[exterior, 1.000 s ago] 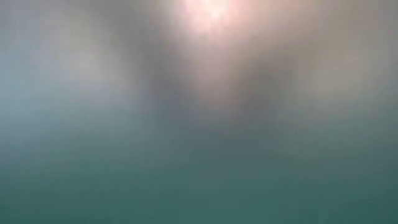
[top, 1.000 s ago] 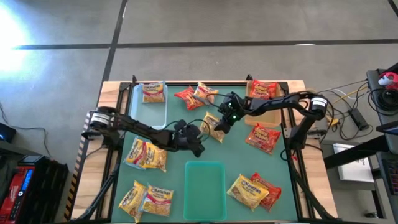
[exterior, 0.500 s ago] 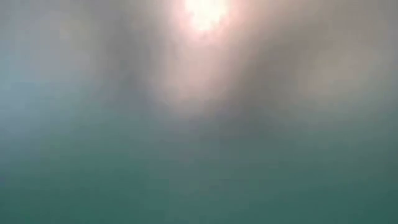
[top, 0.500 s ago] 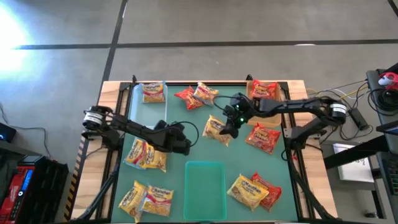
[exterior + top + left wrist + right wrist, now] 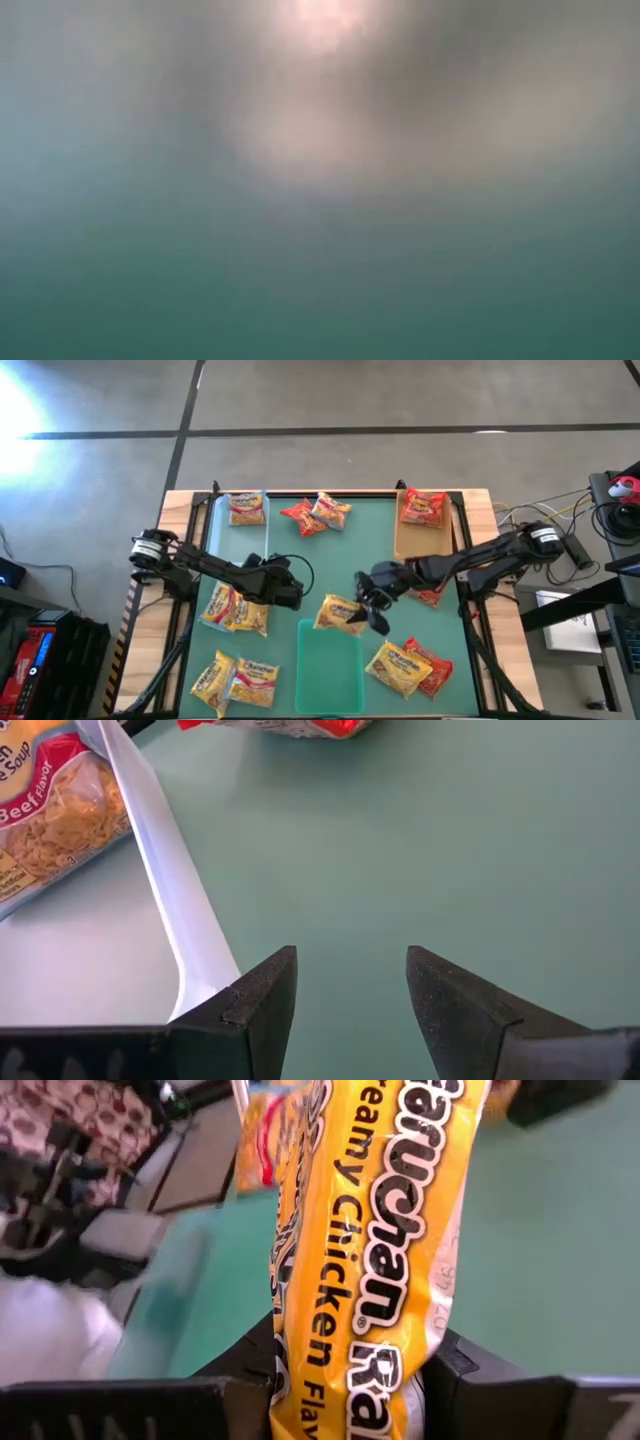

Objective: Sort Maruchan noodles
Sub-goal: Put the yellow noodle pack into the green bin

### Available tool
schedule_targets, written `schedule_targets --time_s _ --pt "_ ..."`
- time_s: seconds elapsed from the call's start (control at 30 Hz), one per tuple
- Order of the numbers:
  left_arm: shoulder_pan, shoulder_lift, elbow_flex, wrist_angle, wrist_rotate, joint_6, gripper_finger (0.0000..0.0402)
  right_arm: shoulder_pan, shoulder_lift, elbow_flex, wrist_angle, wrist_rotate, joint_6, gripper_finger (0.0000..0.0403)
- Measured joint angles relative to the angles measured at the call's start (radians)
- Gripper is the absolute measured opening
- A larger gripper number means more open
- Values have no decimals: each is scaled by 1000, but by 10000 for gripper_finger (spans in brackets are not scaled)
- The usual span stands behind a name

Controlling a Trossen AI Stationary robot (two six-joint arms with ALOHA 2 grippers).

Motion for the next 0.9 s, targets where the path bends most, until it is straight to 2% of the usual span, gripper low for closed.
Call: schedule_targets --time_s 0.27,0.7,0.9 --pt "-2 -13 2 18 0 2 174 50 135 0 84 77 53 114" --pt "-5 -14 2 51 1 31 174 56 253 0 141 74 61 114" --pt "-5 -14 2 57 1 49 174 56 266 2 163 73 53 141"
